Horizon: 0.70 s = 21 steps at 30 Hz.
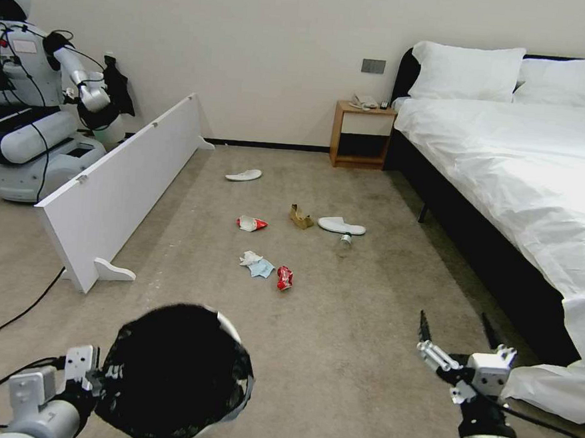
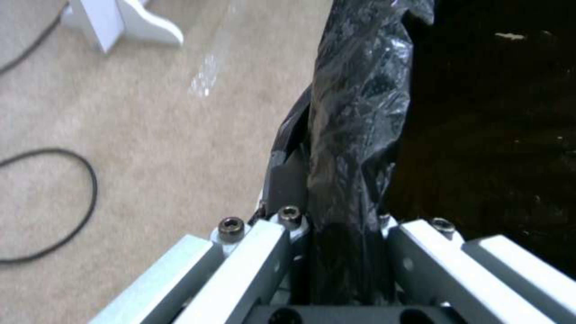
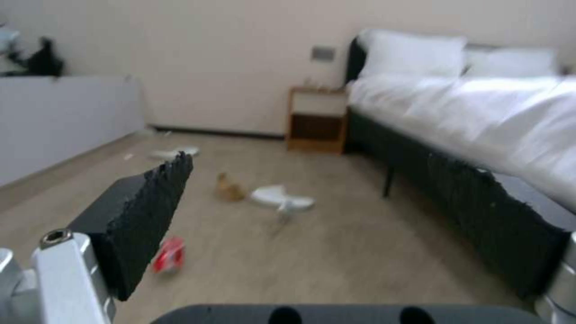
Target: Pick up the trash bin, then pick up the garbage from the floor and place it into the trash bin.
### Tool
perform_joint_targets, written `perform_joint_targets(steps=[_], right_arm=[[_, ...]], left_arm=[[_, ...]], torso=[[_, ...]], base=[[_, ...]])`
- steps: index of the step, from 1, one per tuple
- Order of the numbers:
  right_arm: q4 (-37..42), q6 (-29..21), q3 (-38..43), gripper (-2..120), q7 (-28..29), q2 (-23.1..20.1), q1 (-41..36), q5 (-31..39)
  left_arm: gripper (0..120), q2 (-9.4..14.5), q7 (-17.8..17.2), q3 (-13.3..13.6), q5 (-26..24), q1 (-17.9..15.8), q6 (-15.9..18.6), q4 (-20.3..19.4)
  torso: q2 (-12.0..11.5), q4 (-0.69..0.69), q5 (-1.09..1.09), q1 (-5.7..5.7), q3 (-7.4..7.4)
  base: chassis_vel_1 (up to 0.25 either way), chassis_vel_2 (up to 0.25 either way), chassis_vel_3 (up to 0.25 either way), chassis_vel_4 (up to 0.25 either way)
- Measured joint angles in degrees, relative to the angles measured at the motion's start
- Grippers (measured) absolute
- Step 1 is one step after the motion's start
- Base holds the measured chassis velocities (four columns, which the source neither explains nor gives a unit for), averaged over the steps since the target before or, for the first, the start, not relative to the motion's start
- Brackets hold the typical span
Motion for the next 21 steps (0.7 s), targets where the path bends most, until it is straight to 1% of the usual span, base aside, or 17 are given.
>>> perform_joint_targets(steps=[1, 3, 6, 8, 9, 11, 13, 15, 16, 18, 19, 20, 21], right_arm=[[-1.5, 0.9, -1.0, 100, -0.6, -0.6, -0.2, 0.4], [-3.3, 1.2, -2.0, 100, -0.7, -1.0, -0.3, 0.8], [-4.1, 1.2, -2.2, 100, -0.6, -0.8, -0.3, 0.8], [-5.0, 1.3, -2.2, 100, -0.9, -0.4, -0.6, 0.7], [-5.0, 1.3, -2.2, 100, -0.9, -0.4, -0.6, 0.7], [-5.5, 1.3, -2.3, 100, -1.4, -0.2, -0.7, 0.7], [-5.6, 1.4, -2.3, 100, -1.5, -0.2, -0.7, 0.7], [-6.2, 1.7, -2.5, 100, -2.0, 0.1, -0.8, 0.5], [-6.2, 1.7, -2.5, 100, -2.0, 0.1, -0.8, 0.5], [-6.8, 2.2, -2.6, 100, -2.6, 0.3, -0.8, 0.3], [-6.8, 2.4, -2.5, 100, -2.7, 0.4, -0.9, 0.2], [-6.8, 2.4, -2.5, 100, -2.7, 0.4, -0.9, 0.2], [-6.5, 2.4, -2.1, 100, -2.8, 0.5, -1.2, 0.1]], left_arm=[[3, -0.3, -0.4, -0.6, 0.1, 0.1, 0.0, -1.1], [3, -0.6, -1.1, -1.7, 0.1, 0.4, 0.0, -2.8], [3, -0.7, -1.8, -2.4, -0.2, 0.6, 0.0, -3.8], [3, -0.5, -3.5, -4.2, -2.6, 0.6, 0.0, -5.7], [3, -0.5, -3.5, -4.2, -2.6, 0.6, 0.0, -5.7], [3, -0.2, -4.6, -6.1, -5.0, 0.8, 0.0, -6.7], [3, -0.2, -4.7, -6.5, -5.4, 0.8, 0.0, -6.8], [3, 0.0, -5.1, -8.4, -6.7, 1.2, 0.0, -6.8], [3, 0.0, -5.1, -8.4, -6.7, 1.2, 0.0, -6.8], [3, 0.3, -5.3, -11.5, -8.9, 1.9, 0.0, -6.0], [3, 0.5, -5.4, -12.4, -9.7, 2.1, 0.0, -5.3], [3, 0.5, -5.4, -12.4, -9.7, 2.1, 0.0, -5.3], [3, 0.7, -5.4, -13.0, -10.0, 2.2, 0.0, -4.4]], torso=[[0.0, 0.00, -0.01, 0.00, 0.00], [0.0, 0.01, -0.01, 0.00, 0.00], [0.0, 0.01, -0.01, 0.00, 0.00], [0.0, -0.01, -0.01, 0.00, 0.00], [0.0, -0.01, -0.01, 0.00, 0.00], [0.0, -0.01, -0.01, 0.00, 0.00], [0.0, -0.01, -0.01, 0.00, 0.00], [0.0, 0.00, -0.01, 0.00, 0.00], [0.0, 0.00, -0.01, 0.00, 0.00], [0.0, 0.01, -0.01, 0.00, 0.00], [0.0, 0.01, -0.02, 0.00, 0.00], [0.0, 0.01, -0.02, 0.00, 0.00], [0.0, 0.01, -0.02, 0.00, 0.00]], base=[[0.000, 0.000, 0.000, 0.000], [0.000, 0.000, 0.000, 0.000], [0.000, 0.000, 0.000, 0.000], [0.000, 0.000, 0.000, 0.000], [0.000, 0.000, 0.000, 0.000], [0.000, 0.000, 0.000, 0.000], [0.000, 0.000, 0.000, 0.000], [0.000, 0.000, 0.000, 0.000], [0.000, 0.000, 0.000, 0.000], [0.000, 0.000, 0.000, 0.000], [0.000, 0.000, 0.000, 0.000], [0.000, 0.000, 0.000, 0.000], [0.000, 0.000, 0.000, 0.000]])
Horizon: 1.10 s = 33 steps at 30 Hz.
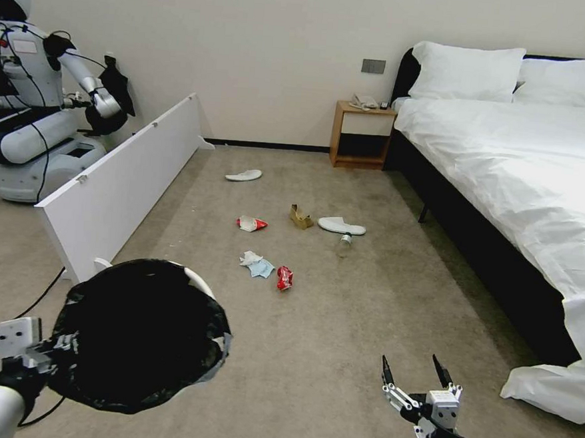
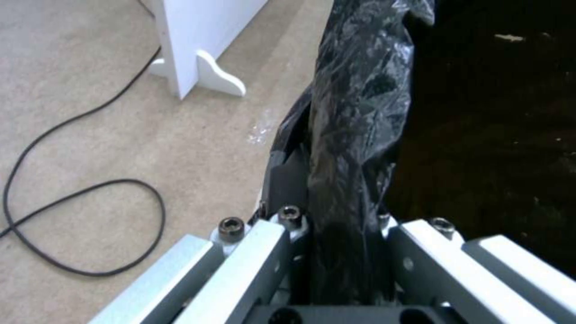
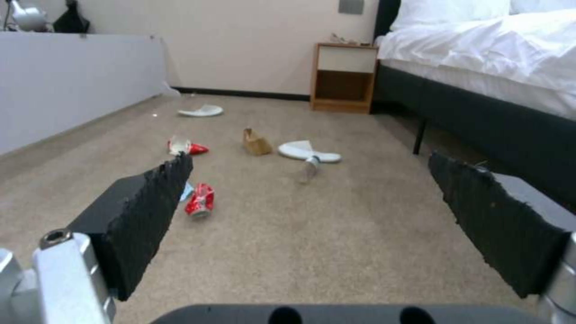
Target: Pick up the trash bin, then pick up the garbage from the floor and place it into the trash bin.
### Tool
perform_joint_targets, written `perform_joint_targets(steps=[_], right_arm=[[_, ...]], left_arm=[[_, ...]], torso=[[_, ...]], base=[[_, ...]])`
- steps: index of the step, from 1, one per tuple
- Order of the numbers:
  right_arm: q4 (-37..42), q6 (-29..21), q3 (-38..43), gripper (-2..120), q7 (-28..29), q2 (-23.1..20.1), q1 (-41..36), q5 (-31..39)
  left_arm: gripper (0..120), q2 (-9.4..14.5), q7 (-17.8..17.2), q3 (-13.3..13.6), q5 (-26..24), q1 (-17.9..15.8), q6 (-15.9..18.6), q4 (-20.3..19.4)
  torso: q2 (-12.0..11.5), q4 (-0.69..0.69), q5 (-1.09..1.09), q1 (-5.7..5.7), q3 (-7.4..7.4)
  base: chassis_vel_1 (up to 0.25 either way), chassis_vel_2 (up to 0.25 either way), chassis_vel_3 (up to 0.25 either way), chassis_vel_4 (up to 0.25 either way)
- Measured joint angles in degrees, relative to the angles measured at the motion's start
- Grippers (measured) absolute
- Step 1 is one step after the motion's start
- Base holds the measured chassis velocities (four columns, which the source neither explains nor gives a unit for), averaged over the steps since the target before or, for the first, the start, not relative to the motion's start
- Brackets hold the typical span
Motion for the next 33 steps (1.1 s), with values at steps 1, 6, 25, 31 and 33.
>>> perform_joint_targets(steps=[1, 6, 25, 31, 33], right_arm=[[0.0, 0.0, 0.0, 100, 0.0, 0.0, 0.0, 0.0], [0.7, 0.3, 0.8, 100, -0.3, 0.4, -0.5, -0.1], [1.5, 0.5, 1.9, 100, -0.7, 1.2, -0.7, -0.2], [1.5, 0.4, 1.9, 100, -0.7, 1.3, -0.5, -0.2], [1.5, 0.4, 1.9, 100, -0.8, 1.3, -0.4, -0.2]], left_arm=[[3, 0.0, 0.0, 0.0, 0.0, 0.0, 0.0, 0.0], [3, 0.0, 0.1, 1.2, 0.1, -0.4, 0.0, 0.6], [3, 0.3, 0.4, 3.6, 1.2, -1.1, 0.0, 1.4], [3, 0.5, 0.4, 4.1, 1.2, -1.4, -0.1, 1.6], [3, 0.5, 0.4, 4.3, 1.3, -1.5, -0.1, 1.7]], torso=[[0.0, 0.00, 0.00, 0.00, 0.00], [0.0, -0.01, 0.00, 0.00, 0.00], [0.0, 0.00, 0.01, 0.00, 0.00], [0.0, -0.01, 0.01, 0.00, 0.00], [0.0, -0.01, 0.01, 0.00, 0.00]], base=[[0.000, 0.000, 0.000, 0.000], [-0.045, 0.043, 0.043, -0.040], [-0.063, 0.070, 0.062, -0.066], [-0.056, 0.065, 0.068, -0.057], [-0.064, 0.067, 0.068, -0.079]])
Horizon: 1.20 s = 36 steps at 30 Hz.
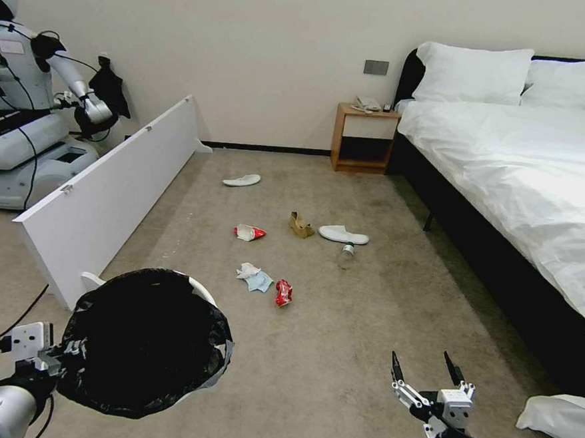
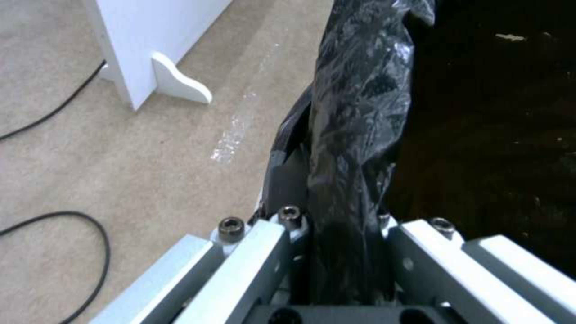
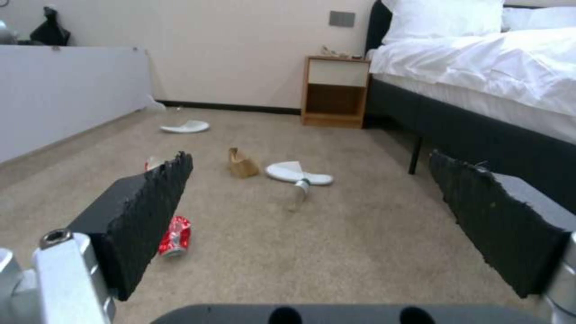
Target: Pick up the trash bin, then pick up the garbage from the floor and place it into the trash bin.
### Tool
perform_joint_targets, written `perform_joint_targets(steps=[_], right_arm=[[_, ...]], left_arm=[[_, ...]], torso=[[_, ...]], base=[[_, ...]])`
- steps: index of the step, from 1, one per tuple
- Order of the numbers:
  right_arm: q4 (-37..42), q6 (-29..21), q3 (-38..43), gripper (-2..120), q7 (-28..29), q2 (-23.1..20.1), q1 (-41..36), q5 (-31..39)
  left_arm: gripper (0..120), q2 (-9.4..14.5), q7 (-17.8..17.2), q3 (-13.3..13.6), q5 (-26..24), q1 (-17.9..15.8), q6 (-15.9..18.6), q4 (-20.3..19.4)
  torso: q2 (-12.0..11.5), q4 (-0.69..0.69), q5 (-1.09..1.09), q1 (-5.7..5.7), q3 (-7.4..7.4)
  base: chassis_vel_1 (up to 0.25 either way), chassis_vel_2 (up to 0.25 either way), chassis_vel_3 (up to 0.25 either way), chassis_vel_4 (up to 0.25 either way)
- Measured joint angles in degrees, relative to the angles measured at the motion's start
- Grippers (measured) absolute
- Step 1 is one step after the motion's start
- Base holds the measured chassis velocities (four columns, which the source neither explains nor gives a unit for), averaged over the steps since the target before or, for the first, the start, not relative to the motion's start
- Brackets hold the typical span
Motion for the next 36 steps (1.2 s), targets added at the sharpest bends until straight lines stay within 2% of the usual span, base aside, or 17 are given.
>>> perform_joint_targets(steps=[16, 36], right_arm=[[-0.2, 0.0, 0.4, 100, -0.4, -0.1, 0.3, 0.3], [0.0, 0.1, 0.8, 100, -0.6, -0.2, 0.3, 0.6]], left_arm=[[3, -0.2, 0.0, 0.6, 1.1, -0.1, 0.0, 0.2], [3, -0.2, 0.0, 0.8, 1.8, -0.2, 0.0, 0.3]], torso=[[0.0, -0.01, 0.00, 0.00, 0.00], [0.0, 0.00, 0.00, 0.00, 0.00]], base=[[-0.074, 0.079, 0.066, -0.080], [-0.112, 0.113, 0.118, -0.114]])
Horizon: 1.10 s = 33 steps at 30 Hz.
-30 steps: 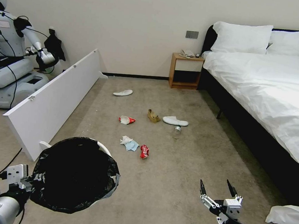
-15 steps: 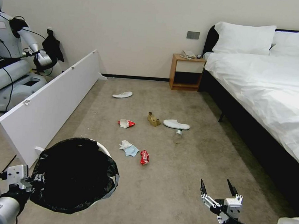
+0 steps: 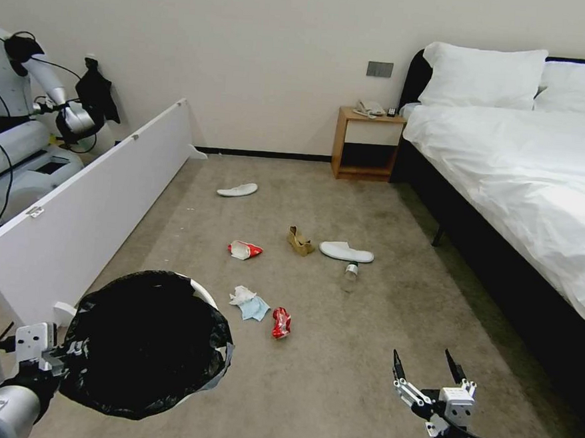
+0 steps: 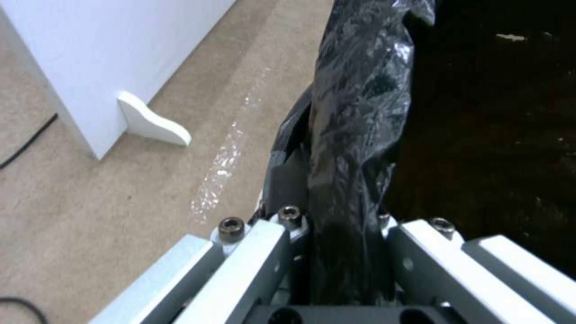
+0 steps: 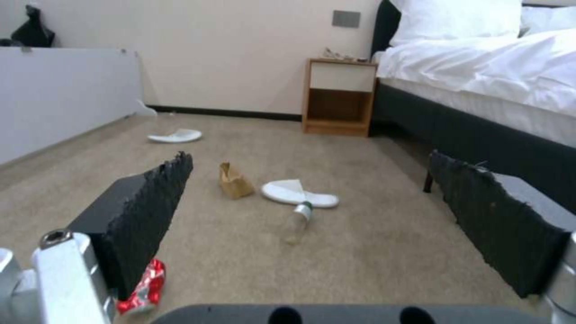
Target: Pick up the trash bin, then pick up the garbage from the floor and place it into the trash bin.
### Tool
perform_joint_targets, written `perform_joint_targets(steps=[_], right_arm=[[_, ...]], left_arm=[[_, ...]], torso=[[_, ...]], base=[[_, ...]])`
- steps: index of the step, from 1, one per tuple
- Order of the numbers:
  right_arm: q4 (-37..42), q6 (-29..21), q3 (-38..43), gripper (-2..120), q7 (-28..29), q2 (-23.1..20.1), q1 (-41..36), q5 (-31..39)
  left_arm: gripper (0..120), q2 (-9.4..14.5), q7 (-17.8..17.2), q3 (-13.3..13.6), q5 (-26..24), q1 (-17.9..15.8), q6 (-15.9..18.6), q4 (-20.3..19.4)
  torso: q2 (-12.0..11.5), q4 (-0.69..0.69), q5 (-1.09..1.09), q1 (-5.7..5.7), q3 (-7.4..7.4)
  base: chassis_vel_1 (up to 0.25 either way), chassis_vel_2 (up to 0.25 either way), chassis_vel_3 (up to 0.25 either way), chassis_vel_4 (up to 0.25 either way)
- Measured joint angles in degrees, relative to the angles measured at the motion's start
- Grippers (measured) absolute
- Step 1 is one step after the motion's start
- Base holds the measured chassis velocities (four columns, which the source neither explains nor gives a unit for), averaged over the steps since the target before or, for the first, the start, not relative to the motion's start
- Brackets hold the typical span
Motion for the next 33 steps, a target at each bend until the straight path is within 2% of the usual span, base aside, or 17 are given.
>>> perform_joint_targets(steps=[33], right_arm=[[0.5, 0.3, 0.4, 100, -0.4, 0.0, -0.2, 0.2]], left_arm=[[3, -0.1, -0.1, 0.5, 0.6, -0.1, 0.0, -0.3]], torso=[[0.0, 0.00, -0.01, 0.00, 0.00]], base=[[-0.145, 0.145, 0.142, -0.145]])
